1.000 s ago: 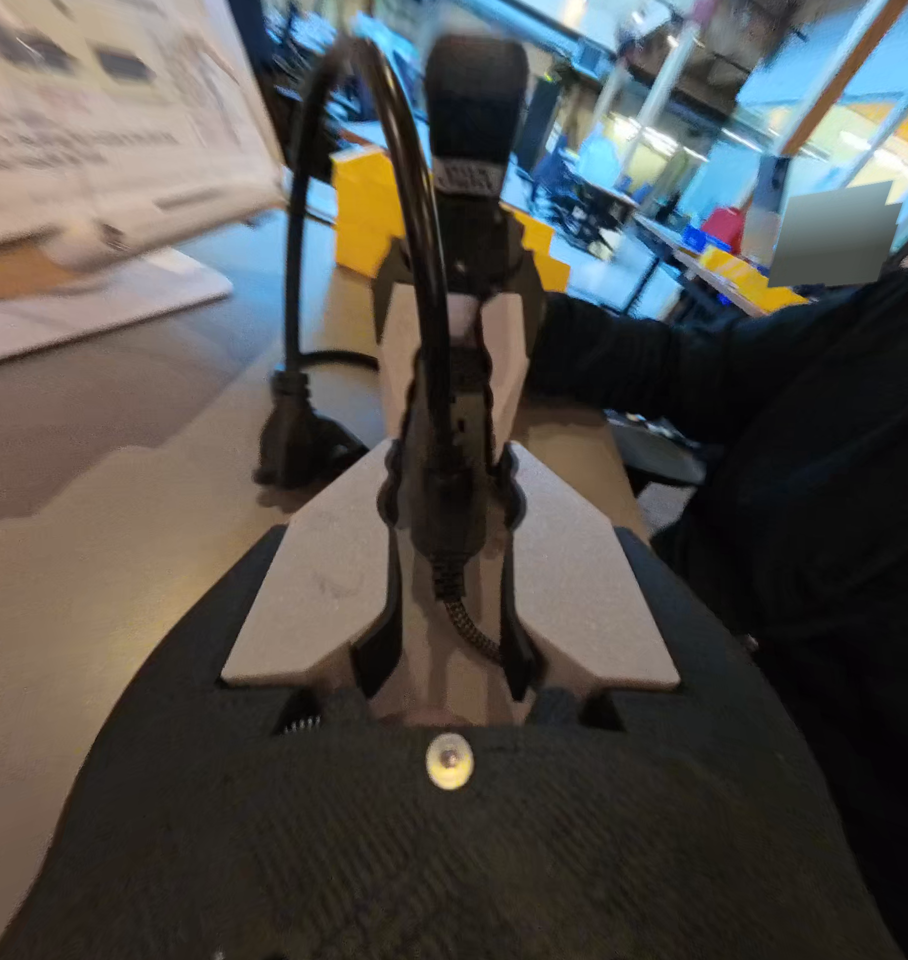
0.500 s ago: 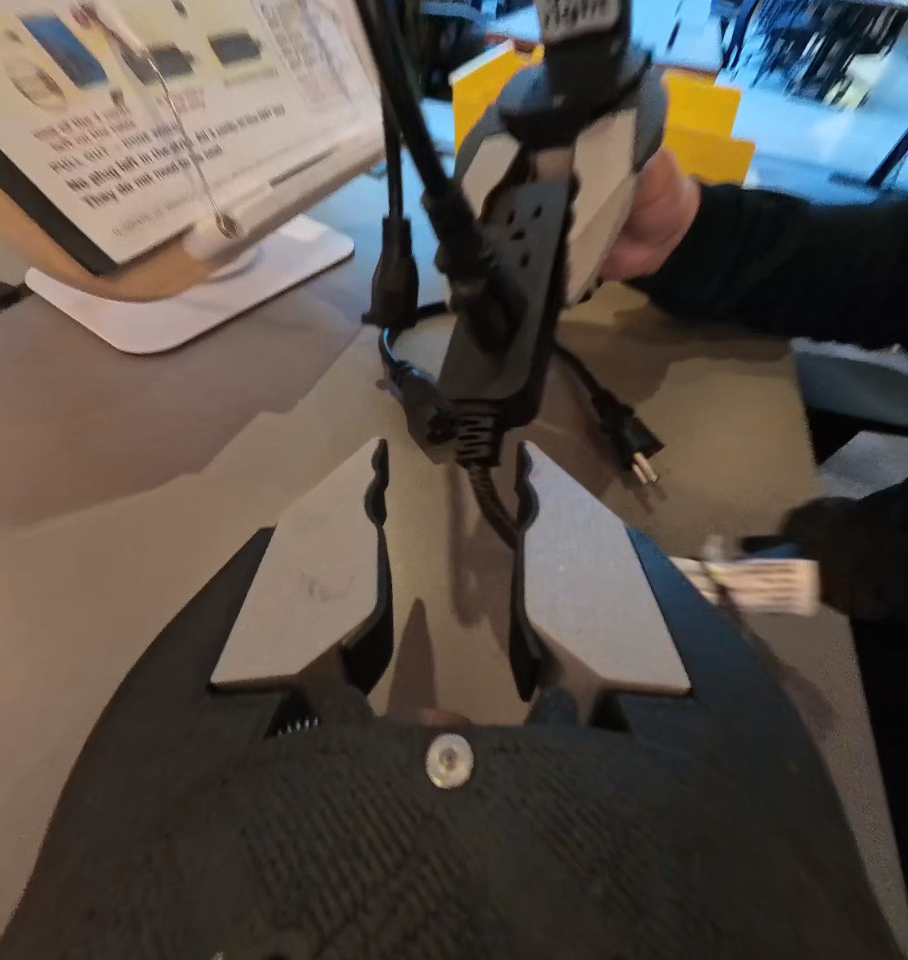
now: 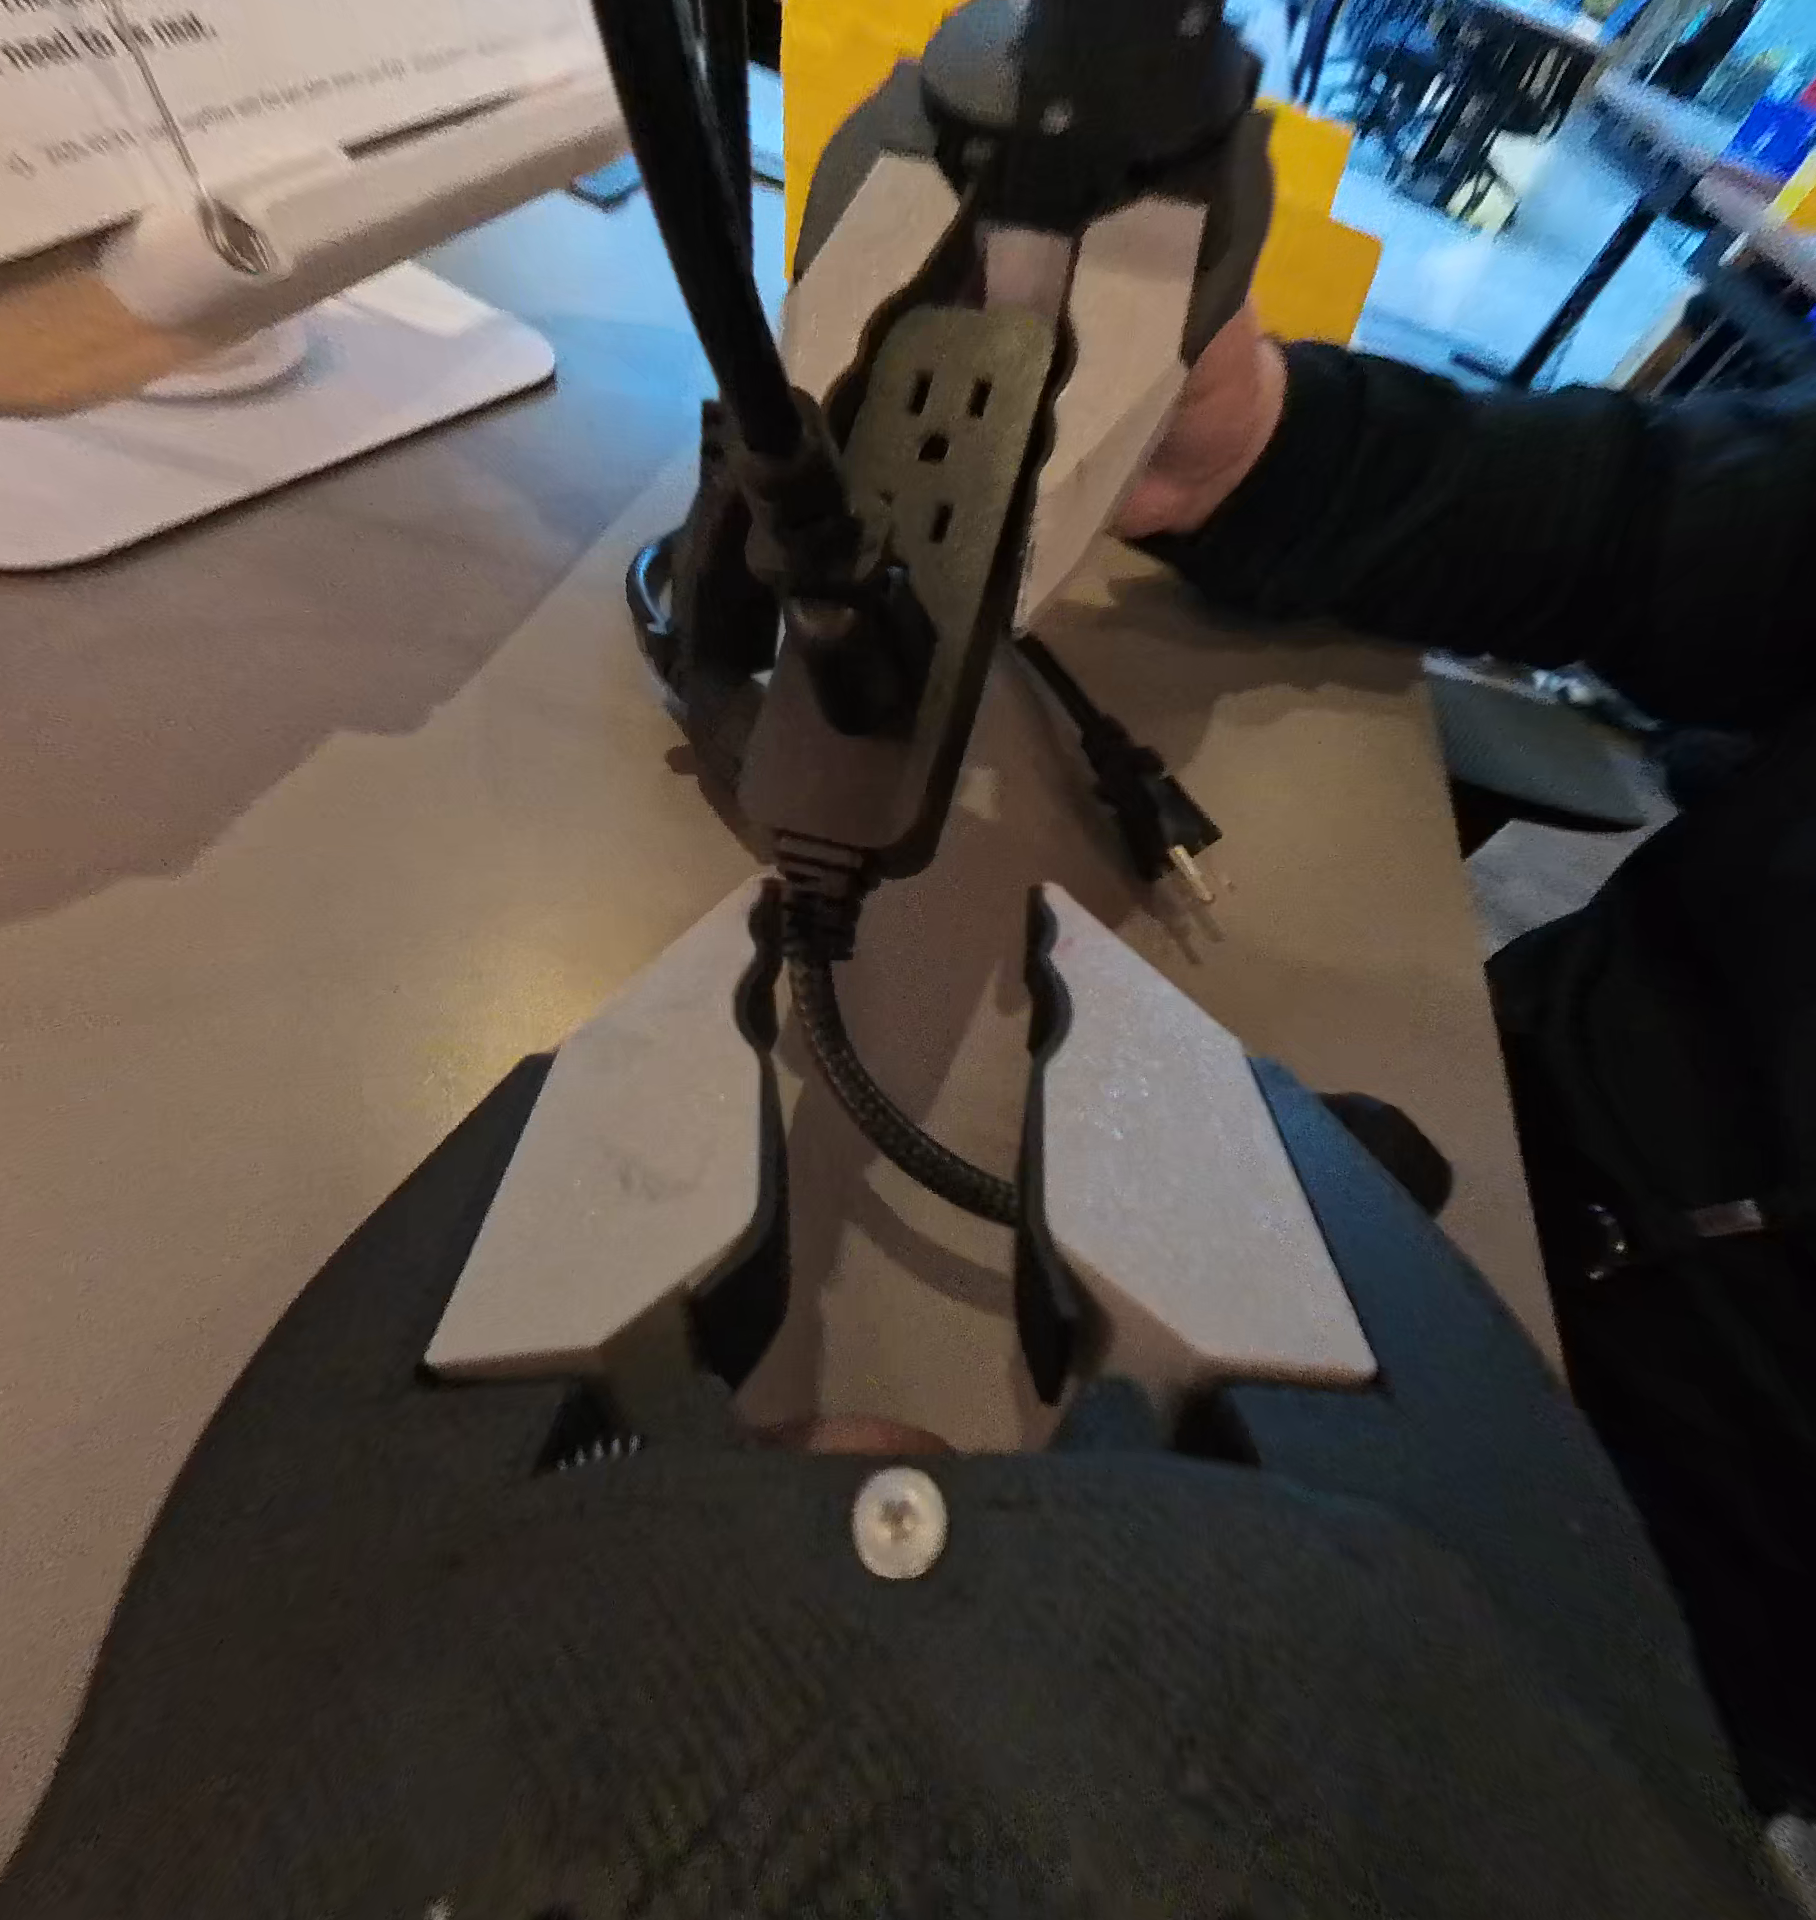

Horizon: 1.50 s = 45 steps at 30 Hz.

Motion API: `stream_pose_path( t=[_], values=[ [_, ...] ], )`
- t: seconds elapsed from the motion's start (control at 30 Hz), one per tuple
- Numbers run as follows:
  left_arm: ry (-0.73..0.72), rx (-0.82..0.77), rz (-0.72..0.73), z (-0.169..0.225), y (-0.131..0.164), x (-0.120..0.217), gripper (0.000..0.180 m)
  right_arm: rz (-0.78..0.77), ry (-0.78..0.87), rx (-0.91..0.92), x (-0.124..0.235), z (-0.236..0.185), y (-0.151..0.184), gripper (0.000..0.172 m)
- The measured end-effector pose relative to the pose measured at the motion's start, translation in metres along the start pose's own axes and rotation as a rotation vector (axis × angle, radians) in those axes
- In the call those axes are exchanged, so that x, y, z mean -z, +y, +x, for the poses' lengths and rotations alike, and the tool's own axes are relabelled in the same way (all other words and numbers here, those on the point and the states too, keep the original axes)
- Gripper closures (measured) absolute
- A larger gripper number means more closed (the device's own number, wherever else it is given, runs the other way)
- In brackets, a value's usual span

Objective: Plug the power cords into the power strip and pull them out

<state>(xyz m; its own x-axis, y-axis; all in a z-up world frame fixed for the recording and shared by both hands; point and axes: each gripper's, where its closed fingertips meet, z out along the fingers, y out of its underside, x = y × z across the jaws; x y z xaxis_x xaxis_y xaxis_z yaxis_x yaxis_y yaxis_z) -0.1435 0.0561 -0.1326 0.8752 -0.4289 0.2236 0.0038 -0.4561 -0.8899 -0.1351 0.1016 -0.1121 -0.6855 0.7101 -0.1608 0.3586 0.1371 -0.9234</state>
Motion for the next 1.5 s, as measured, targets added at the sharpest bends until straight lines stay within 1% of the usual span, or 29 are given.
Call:
stream_pose_path(
  t=[0.07, 0.13, 0.17, 0.2, 0.3, 0.33, 0.4, 0.47, 0.57, 0.63, 0.77, 0.83, 0.9, 0.97, 1.07, 1.2, 1.33, 1.37, 1.43, 1.5],
  values=[
    [0.002, 0.001, 0.017, 0.000, -0.003, 0.000, 0.135, 0.034, -0.029, -0.011, 0.002, -0.003, -0.003, 0.124],
    [-0.007, -0.009, -0.036, 0.000, 0.005, -0.009, 0.127, 0.077, -0.084, 0.017, 0.000, -0.014, -0.010, 0.125],
    [0.007, -0.014, -0.068, 0.004, 0.009, -0.014, 0.117, 0.080, -0.101, 0.039, -0.002, -0.020, -0.011, 0.125],
    [0.008, -0.017, -0.078, 0.005, 0.010, -0.019, 0.115, 0.070, -0.113, 0.061, -0.006, -0.026, -0.010, 0.125],
    [0.080, -0.076, -0.103, 0.023, 0.014, -0.033, 0.122, 0.024, -0.155, 0.104, -0.025, -0.043, 0.000, 0.125],
    [0.120, -0.113, -0.139, 0.031, 0.021, -0.037, 0.134, -0.005, -0.162, 0.116, -0.030, -0.046, 0.005, 0.125],
    [0.097, -0.149, -0.180, 0.030, 0.030, -0.038, 0.135, -0.039, -0.156, 0.146, -0.033, -0.047, 0.013, 0.125],
    [0.107, -0.128, -0.194, 0.031, 0.031, -0.037, 0.134, -0.052, -0.162, 0.141, -0.034, -0.048, 0.015, 0.125],
    [0.104, -0.107, -0.222, 0.029, 0.037, -0.038, 0.134, -0.124, -0.157, 0.143, -0.033, -0.045, 0.026, 0.124],
    [0.106, -0.105, -0.239, 0.028, 0.041, -0.038, 0.134, -0.177, -0.138, 0.170, -0.028, -0.042, 0.034, 0.123],
    [0.037, -0.090, -0.243, 0.013, 0.042, -0.031, 0.134, -0.298, -0.062, 0.244, -0.008, -0.029, 0.048, 0.108],
    [-0.017, -0.079, -0.250, 0.001, 0.045, -0.025, 0.135, -0.320, -0.039, 0.280, 0.006, -0.028, 0.049, 0.113],
    [-0.076, -0.066, -0.282, -0.013, 0.052, -0.019, 0.135, -0.318, -0.058, 0.294, 0.020, -0.036, 0.048, 0.114],
    [-0.099, -0.064, -0.300, -0.019, 0.056, -0.015, 0.134, -0.317, -0.086, 0.299, 0.032, -0.046, 0.051, 0.115],
    [-0.095, -0.083, -0.309, -0.018, 0.057, -0.015, 0.134, -0.384, -0.083, 0.295, 0.044, -0.052, 0.073, 0.115],
    [-0.088, -0.114, -0.319, -0.015, 0.057, -0.017, 0.134, -0.493, -0.049, 0.310, 0.047, -0.058, 0.102, 0.114],
    [-0.088, -0.132, -0.319, -0.012, 0.056, -0.023, 0.134, -0.522, 0.050, 0.372, 0.039, -0.050, 0.109, 0.129],
    [-0.094, -0.138, -0.320, -0.012, 0.056, -0.024, 0.134, -0.525, 0.052, 0.370, 0.035, -0.049, 0.111, 0.133],
    [-0.105, -0.145, -0.320, -0.013, 0.056, -0.025, 0.134, -0.510, 0.029, 0.356, 0.029, -0.053, 0.111, 0.147],
    [-0.111, -0.148, -0.319, -0.013, 0.055, -0.025, 0.134, -0.516, 0.035, 0.375, 0.027, -0.054, 0.109, 0.148]
  ],
)
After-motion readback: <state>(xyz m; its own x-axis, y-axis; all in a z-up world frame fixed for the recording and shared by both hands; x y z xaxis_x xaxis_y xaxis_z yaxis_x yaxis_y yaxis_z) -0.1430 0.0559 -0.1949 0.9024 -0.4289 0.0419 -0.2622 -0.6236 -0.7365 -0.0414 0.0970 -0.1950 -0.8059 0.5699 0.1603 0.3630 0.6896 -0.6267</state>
